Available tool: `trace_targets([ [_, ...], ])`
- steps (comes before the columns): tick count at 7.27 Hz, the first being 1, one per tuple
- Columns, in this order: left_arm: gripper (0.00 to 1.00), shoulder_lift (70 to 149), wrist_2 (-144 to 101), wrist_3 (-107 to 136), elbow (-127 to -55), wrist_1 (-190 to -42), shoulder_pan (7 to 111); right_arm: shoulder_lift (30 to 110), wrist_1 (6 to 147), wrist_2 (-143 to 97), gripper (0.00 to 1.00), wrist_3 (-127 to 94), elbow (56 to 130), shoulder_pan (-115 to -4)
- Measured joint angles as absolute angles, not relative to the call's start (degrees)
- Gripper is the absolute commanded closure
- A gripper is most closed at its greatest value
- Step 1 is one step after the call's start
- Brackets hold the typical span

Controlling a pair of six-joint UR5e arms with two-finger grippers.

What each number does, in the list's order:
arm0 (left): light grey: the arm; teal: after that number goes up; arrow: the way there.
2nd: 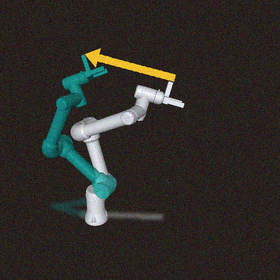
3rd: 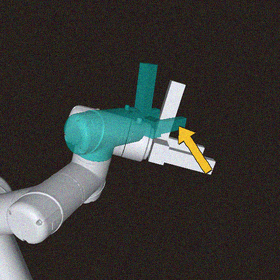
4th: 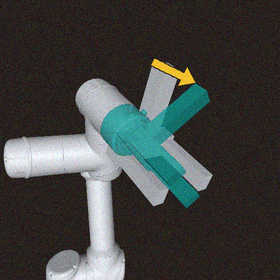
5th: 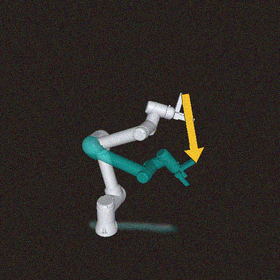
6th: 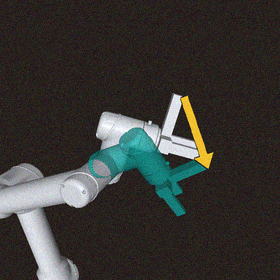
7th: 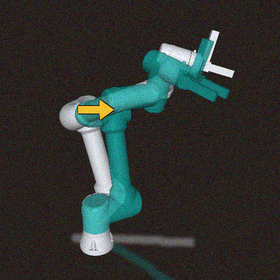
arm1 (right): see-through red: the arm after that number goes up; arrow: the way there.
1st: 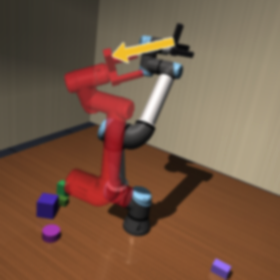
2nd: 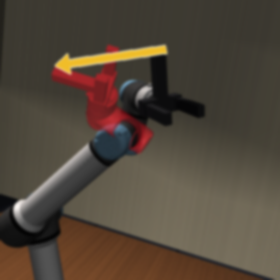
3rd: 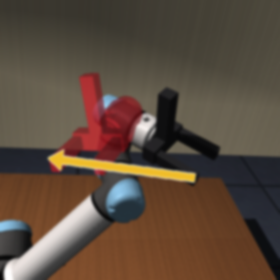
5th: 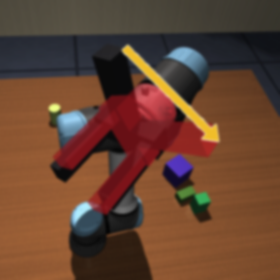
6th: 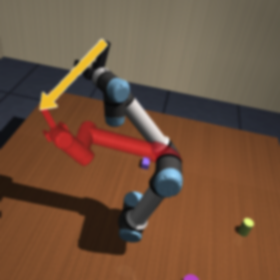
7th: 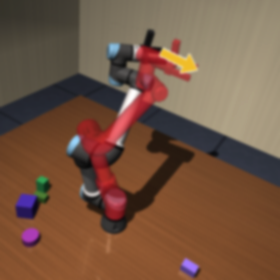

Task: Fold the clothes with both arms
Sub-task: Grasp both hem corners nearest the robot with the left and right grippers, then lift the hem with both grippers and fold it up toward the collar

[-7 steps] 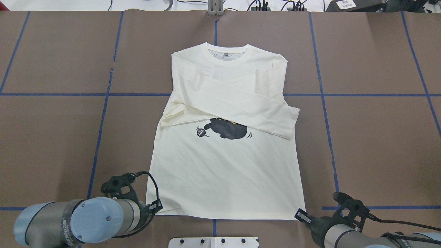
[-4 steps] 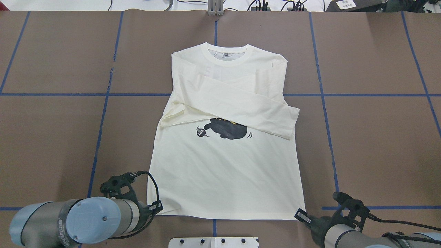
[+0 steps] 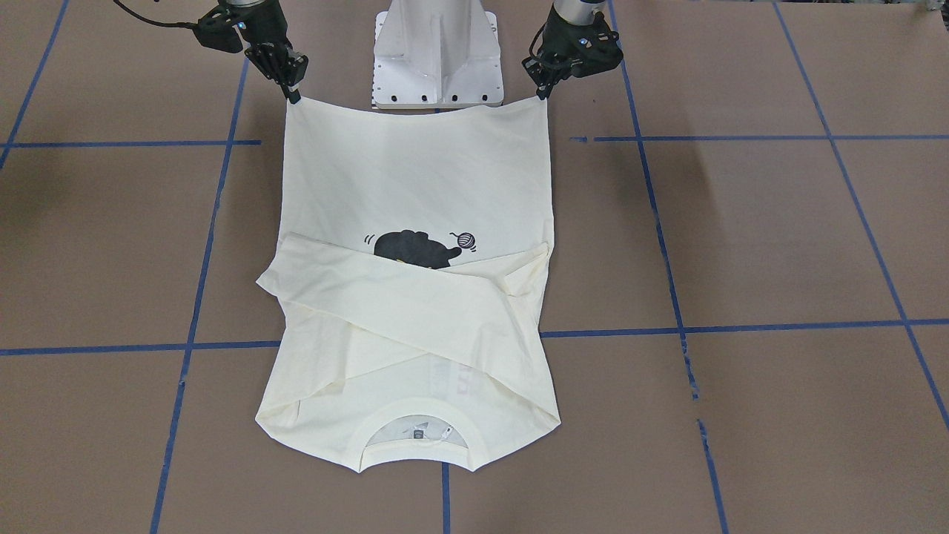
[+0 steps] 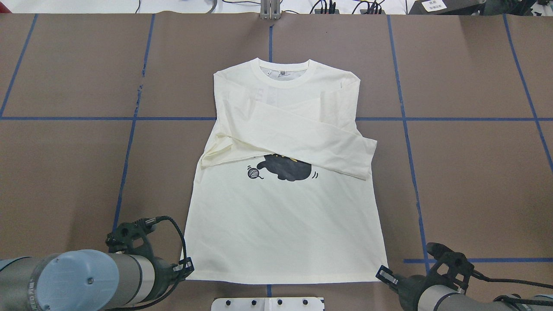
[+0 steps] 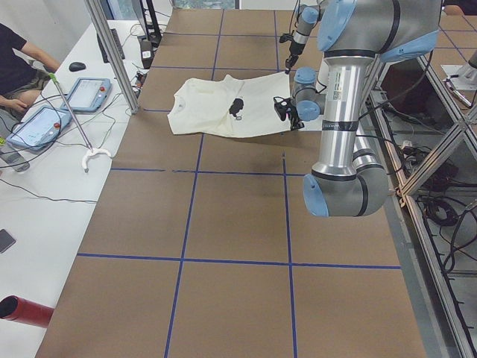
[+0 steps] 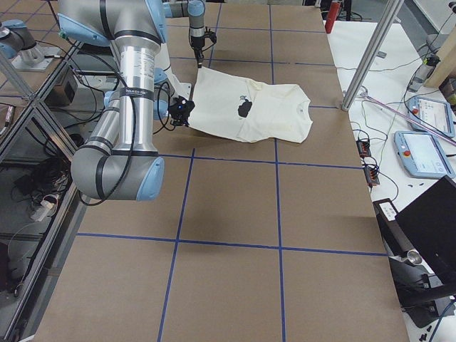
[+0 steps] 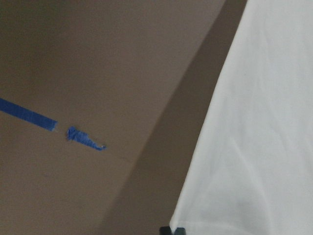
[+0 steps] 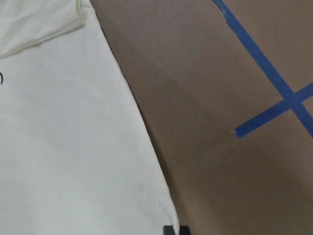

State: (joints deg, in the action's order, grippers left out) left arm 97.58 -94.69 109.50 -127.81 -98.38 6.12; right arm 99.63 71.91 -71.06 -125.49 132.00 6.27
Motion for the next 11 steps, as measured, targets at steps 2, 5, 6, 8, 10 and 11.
trace_targets([
  [2, 1.00, 96.56, -95.30, 109.55, -130.04, -98.39, 5.32, 100.85, 71.84, -71.05, 1.00, -125.35, 133.68, 7.01],
  [5, 1.00, 98.60, -100.21, 108.30, -134.14, -98.56, 7.60, 100.39, 71.81, -71.67, 1.00, -124.19, 137.16, 2.89],
  [6, 1.00, 100.06, -100.82, 104.86, -134.14, -98.37, 11.18, 97.54, 71.92, -73.39, 1.00, -120.96, 136.95, -0.69],
  [8, 1.00, 104.43, -101.01, 95.90, -128.93, -98.02, 19.48, 91.61, 72.13, -84.71, 1.00, -111.25, 133.60, -13.85],
  [10, 1.00, 109.65, -101.02, 87.62, -120.70, -98.02, 27.93, 82.23, 74.24, -96.97, 1.00, -103.11, 124.39, -28.22],
  [11, 1.00, 111.56, -101.12, 84.28, -117.13, -98.21, 31.48, 77.91, 76.10, -99.01, 1.00, -97.81, 119.56, -33.08],
])
